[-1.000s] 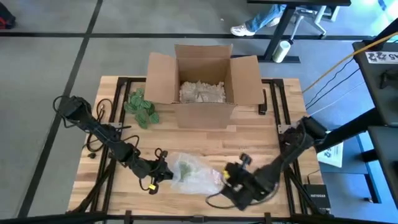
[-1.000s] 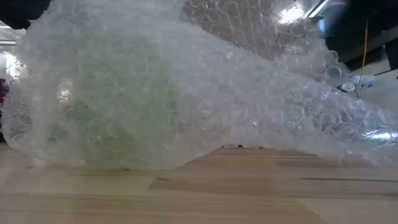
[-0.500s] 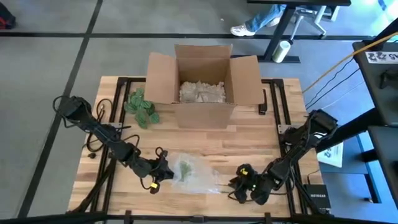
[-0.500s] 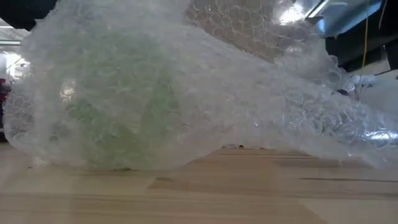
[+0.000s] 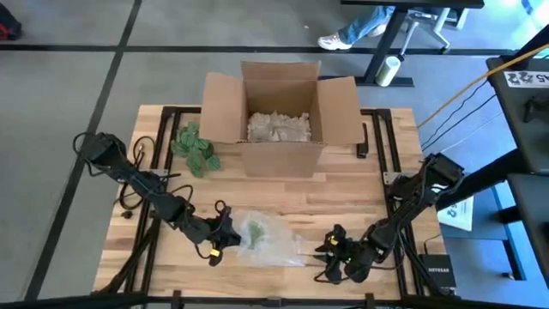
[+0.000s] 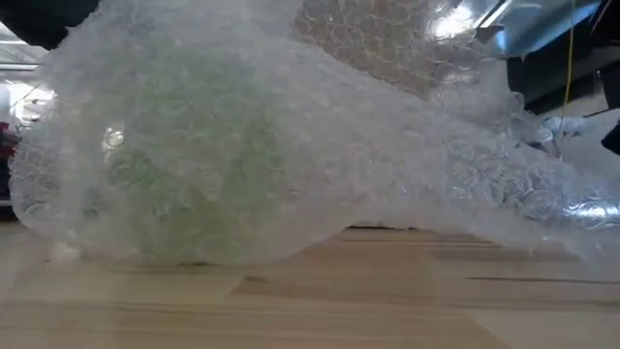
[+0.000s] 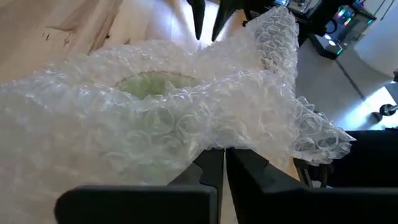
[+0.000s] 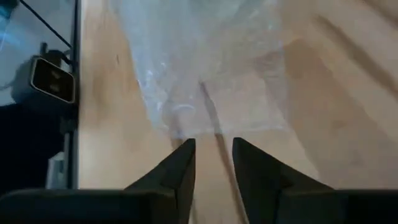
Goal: Wrap mug
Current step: Wrap the green mug in bubble wrap
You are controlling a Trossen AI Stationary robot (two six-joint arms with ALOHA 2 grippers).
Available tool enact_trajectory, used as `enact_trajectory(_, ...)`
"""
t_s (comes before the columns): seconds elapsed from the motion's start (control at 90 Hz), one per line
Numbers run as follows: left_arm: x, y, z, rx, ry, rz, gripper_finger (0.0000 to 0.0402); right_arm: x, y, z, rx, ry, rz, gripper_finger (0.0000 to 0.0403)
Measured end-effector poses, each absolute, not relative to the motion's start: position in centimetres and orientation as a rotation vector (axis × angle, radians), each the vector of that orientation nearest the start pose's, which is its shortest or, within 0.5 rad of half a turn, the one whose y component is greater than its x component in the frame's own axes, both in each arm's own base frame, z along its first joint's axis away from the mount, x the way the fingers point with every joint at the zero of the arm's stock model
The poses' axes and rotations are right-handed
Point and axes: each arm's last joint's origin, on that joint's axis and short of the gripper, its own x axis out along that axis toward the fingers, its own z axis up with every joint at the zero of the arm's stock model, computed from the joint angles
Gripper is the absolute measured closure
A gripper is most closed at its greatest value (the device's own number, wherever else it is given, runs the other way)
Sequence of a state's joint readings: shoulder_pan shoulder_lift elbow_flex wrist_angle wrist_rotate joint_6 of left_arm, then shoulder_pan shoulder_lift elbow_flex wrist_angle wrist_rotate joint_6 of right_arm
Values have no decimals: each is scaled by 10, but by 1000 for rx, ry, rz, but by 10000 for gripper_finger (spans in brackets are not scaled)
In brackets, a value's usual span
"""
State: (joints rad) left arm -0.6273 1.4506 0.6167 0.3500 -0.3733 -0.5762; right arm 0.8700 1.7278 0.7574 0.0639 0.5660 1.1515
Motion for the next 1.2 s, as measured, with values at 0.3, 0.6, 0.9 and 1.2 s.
enact_trajectory(0.3, 234, -156, 180, -331, 480, -115, 402, 218, 231, 108, 528, 661, -126, 209)
enact_trajectory(0.6, 234, -156, 181, -323, 477, -117, 402, 243, 218, 98, 579, 651, -158, 200)
enact_trajectory(0.9, 234, -156, 181, -306, 476, -121, 402, 285, 208, 111, 502, 610, -96, 322)
enact_trajectory(1.2, 234, -156, 180, -306, 478, -121, 402, 316, 203, 137, 407, 525, -78, 393)
